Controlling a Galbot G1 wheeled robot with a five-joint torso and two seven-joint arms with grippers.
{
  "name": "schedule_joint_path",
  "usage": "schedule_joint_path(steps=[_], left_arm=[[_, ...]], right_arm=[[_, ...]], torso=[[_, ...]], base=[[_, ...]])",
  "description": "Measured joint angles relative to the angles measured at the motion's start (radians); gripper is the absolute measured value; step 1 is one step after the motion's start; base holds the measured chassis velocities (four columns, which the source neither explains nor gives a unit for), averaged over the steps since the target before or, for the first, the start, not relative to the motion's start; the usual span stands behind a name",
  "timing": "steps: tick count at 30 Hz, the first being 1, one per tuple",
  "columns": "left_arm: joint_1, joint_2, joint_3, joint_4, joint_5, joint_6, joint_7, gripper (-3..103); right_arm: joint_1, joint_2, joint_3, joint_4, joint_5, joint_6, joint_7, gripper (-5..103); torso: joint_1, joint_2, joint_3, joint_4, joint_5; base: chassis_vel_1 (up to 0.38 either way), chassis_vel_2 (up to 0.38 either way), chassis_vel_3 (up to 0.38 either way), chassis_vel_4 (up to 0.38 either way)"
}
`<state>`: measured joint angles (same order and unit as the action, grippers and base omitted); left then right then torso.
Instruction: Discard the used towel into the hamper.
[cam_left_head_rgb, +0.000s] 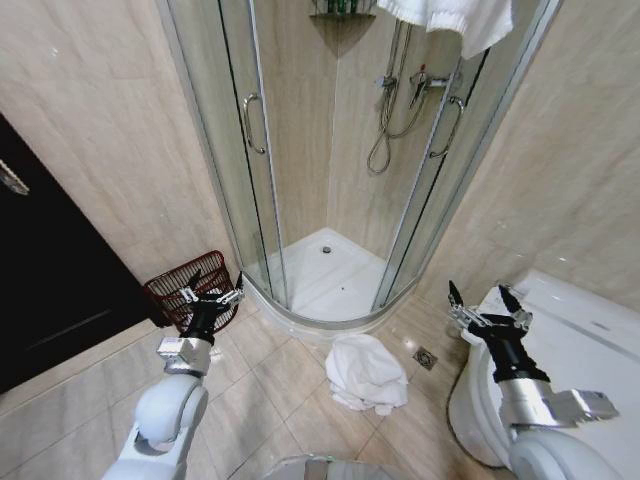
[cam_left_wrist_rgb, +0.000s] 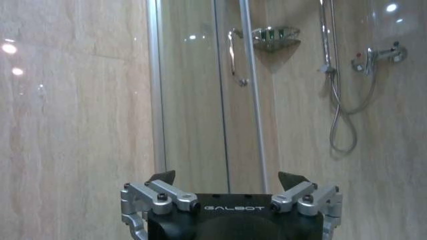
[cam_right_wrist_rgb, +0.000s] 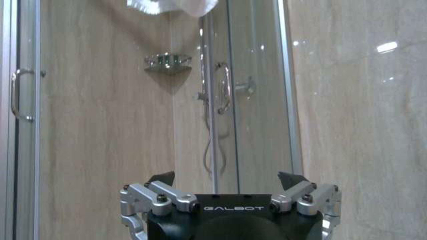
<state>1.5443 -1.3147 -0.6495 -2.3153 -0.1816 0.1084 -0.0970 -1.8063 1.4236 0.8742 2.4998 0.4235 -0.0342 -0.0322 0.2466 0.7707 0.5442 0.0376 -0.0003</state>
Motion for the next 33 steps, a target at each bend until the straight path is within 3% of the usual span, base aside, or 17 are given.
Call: schedule_joint_path(steps=[14,33], left_arm=[[-0.008,0.047,0.007,-0.048,-0.032,0.039,-0.010,100],[0.029,0.052,-0.015,-0.046,-0.033,0.000,-0.016,100]], right_arm=[[-0.009,0.033,-0.002,0.003,-0.023,0.008,-0.004,100],[0.005,0.025,0.005,0.001,-0.029,0.012,-0.002,100]], torso=[[0.028,0.066,0.039,0.0000,0.0002],[0.064,0.149,0.085,0.0001,0.0002]], base=[[0.000,0.000,0.000,0.000],[0.000,0.000,0.000,0.000]])
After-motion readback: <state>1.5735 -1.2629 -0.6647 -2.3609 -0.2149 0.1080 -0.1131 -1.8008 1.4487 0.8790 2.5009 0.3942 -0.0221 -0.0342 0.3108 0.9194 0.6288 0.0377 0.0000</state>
